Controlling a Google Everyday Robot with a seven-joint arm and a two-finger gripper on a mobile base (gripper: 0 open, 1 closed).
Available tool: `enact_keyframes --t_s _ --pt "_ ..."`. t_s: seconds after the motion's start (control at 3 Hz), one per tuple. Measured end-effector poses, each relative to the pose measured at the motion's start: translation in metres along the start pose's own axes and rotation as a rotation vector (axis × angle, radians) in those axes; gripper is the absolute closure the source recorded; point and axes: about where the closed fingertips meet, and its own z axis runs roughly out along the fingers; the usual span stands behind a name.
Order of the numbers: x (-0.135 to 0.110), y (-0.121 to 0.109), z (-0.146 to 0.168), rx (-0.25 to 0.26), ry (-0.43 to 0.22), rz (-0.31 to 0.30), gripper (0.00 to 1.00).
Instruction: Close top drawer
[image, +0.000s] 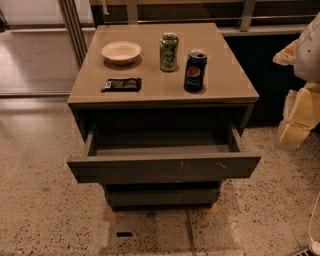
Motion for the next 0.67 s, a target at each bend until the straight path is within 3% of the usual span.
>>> enact_keyframes --t_s 0.33,0.67 --pt "0.0 0.0 0.0 0.0 0.0 0.0 0.0" --pt "0.0 0.0 0.0 0.0 0.0 0.0 0.19"
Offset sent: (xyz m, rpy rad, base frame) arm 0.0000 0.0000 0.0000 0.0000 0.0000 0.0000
